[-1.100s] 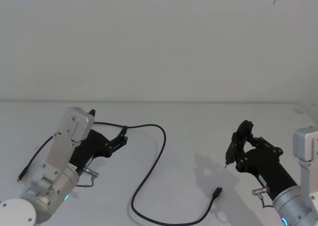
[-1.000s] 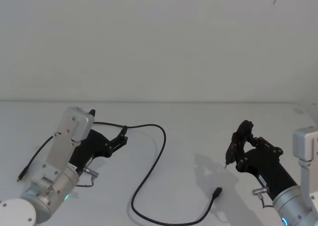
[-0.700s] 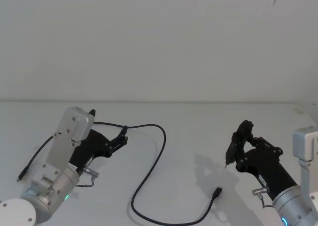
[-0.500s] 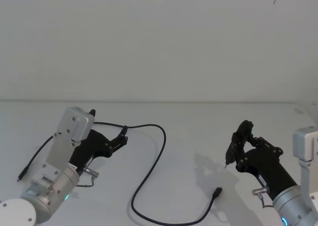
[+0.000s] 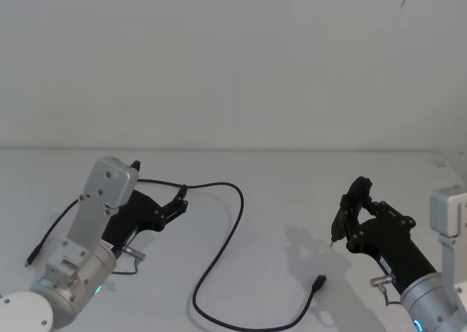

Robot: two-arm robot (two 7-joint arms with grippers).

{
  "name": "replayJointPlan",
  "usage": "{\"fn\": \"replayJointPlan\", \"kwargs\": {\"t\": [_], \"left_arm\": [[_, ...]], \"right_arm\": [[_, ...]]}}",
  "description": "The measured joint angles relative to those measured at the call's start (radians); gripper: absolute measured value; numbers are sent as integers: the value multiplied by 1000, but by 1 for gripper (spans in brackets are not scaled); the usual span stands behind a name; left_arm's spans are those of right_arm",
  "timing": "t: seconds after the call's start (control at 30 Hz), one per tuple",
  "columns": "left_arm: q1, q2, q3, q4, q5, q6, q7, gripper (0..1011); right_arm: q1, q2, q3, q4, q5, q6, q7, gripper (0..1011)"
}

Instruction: Pick up the data cable with the one hand.

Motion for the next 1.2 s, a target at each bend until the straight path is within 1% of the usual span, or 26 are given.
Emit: {"fn": "replayJointPlan", "kwargs": {"t": [0.37,0.63,0.9,1.0,1.07,1.1,1.2], "left_arm": [[0,0,0,0,0,0,-1,1001],[-6,12,8,-3,-4,18,-40,1001],[-9,49,22,-32,-24,61,-126,1001],[-9,73,28,-54,-37,85,-173,1001],[-8,84,30,-63,-42,94,-191,1001],[-6,96,32,-75,-48,106,-213,1001],[-5,112,35,-91,-56,122,-243,1001]], "right_arm": [[0,0,0,0,0,0,0,279],[0,0,0,0,0,0,0,279],[0,0,0,0,0,0,0,279],[0,0,0,0,0,0,0,279],[0,0,0,0,0,0,0,279],[0,0,0,0,0,0,0,279],[0,0,0,0,0,0,0,279]]}}
